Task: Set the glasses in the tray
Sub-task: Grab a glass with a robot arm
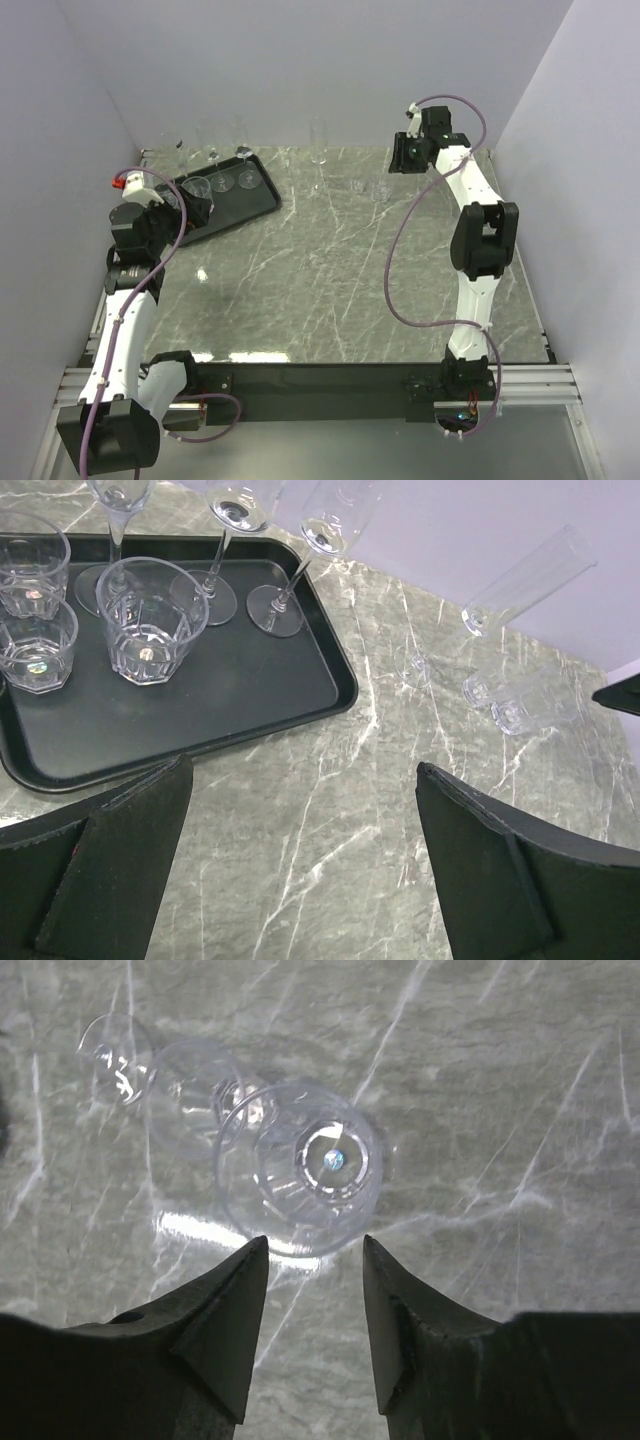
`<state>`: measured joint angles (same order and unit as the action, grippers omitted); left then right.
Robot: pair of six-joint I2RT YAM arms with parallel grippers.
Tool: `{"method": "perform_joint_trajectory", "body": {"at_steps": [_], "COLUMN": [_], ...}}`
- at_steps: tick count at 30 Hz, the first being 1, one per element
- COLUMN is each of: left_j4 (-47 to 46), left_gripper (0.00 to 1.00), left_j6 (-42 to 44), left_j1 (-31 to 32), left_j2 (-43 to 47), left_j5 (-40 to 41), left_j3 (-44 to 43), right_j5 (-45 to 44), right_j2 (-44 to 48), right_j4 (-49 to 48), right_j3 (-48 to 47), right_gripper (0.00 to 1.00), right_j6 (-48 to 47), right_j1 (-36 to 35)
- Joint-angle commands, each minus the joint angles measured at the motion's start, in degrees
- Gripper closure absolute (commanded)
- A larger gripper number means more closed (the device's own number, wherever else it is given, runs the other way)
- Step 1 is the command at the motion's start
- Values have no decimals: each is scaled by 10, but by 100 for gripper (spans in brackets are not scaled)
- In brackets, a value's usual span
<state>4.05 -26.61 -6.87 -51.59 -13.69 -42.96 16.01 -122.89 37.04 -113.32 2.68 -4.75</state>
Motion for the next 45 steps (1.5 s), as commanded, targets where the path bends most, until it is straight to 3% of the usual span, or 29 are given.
{"method": "perform_joint_trajectory", "body": {"at_steps": [1,19,28,33,45], "left_j4": [-24,-29,-30,-33,-59], "left_gripper": [1,1,1,1,0], "left_j6": [7,3,2,2,-7], "left_j1": [2,2,2,1,1], "left_j2": [0,-9,-11,-10,-14], "left_j5": [-14,-27,-31,-36,-94], "left_j3": [1,2,2,4,10], "right_j5": [-26,-62,-76,-85,-49], "right_j2": [-18,-108,-106,-74,66], "right_j4": [16,29,20,-8,-71], "right_j3": [-52,-113,-97,-47,114], "right_gripper": [51,60,81,89,96], "right_j6": [13,3,-4,-9,-50], "right_j1": [-7,-8,-8,-8,-7]}}
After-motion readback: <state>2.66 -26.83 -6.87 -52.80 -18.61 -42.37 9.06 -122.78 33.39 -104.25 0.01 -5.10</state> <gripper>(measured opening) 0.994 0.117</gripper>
